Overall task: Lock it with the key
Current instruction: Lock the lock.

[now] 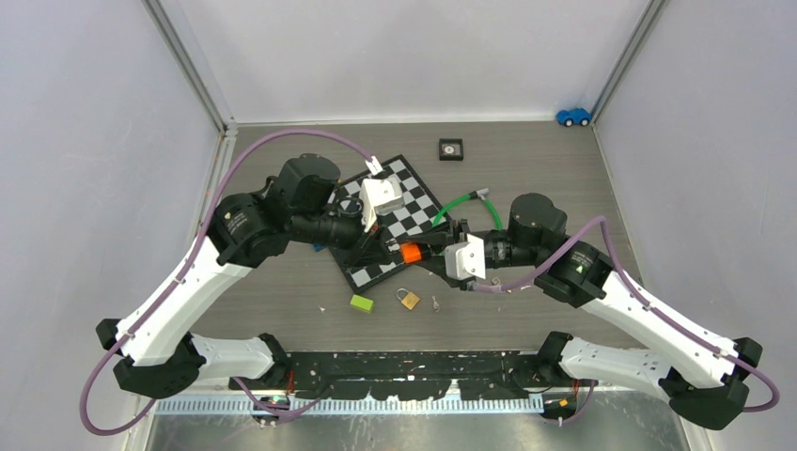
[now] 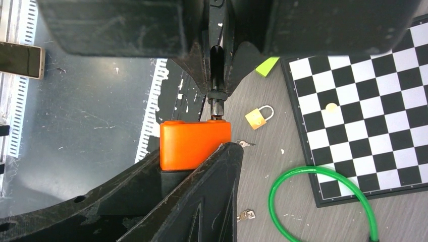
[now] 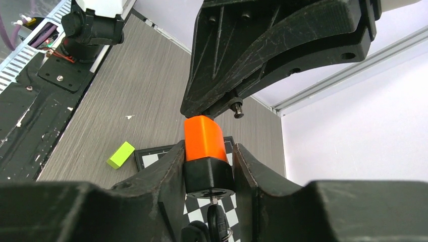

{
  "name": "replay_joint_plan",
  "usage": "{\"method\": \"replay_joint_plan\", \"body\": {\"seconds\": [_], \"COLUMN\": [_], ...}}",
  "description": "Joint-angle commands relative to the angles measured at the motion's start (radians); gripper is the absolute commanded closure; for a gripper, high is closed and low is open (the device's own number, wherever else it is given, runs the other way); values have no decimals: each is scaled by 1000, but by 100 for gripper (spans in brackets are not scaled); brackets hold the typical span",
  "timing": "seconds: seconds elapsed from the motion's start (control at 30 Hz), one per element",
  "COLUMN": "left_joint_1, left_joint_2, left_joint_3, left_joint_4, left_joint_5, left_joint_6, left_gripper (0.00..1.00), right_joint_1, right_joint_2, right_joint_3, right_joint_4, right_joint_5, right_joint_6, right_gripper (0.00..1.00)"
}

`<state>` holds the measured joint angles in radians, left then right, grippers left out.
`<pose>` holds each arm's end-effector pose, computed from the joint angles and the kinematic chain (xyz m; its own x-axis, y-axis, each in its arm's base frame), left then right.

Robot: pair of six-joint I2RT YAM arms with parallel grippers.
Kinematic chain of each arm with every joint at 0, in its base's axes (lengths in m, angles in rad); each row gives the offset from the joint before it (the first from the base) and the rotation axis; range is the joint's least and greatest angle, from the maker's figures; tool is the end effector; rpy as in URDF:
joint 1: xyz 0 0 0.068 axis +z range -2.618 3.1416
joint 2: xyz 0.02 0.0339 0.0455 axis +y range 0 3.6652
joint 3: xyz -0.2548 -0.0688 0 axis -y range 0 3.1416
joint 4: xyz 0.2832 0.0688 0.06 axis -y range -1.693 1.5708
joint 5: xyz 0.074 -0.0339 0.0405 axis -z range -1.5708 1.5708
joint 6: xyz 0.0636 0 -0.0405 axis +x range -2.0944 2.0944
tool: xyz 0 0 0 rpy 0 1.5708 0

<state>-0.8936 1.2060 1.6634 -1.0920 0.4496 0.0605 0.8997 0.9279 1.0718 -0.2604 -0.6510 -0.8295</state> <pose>0.1429 -0.2218 0.4526 -0.3151 0.4788 -0.8194 0.9420 0.2631 -0.2085 0.1332 0.2297 0.4029 0.6868 -0.0787 -0.7226 -0.7267 -0.0514 -0.6850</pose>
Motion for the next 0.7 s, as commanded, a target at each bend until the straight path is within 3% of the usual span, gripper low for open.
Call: {"method": "replay_joint_plan", "body": {"seconds": [0.0, 0.13, 0.43, 0.6, 0.67], "left_joint_1": [-1, -1, -1, -1, -1], "left_joint_2": [-30, -39, -76, -115, -125], "left_joint_3": [5, -3, -43, -85, -101], "left_joint_4": [59, 61, 86, 129, 144], "left_joint_5": [82, 84, 41, 24, 27], "left_joint_6": [9, 9, 66, 106, 119], "left_gripper": [100, 100, 100, 100, 100], "right_joint_1": [0, -1, -1, 0, 0], "right_joint_2": [14, 21, 47, 73, 85], "right_joint_3": [44, 58, 123, 134, 135], "right_joint_4": [12, 2, -36, -22, -1], "right_joint_5": [41, 37, 53, 79, 117], "right_joint_6": [19, 21, 202, 361, 494], "right_gripper": [63, 71, 75, 99, 100]}}
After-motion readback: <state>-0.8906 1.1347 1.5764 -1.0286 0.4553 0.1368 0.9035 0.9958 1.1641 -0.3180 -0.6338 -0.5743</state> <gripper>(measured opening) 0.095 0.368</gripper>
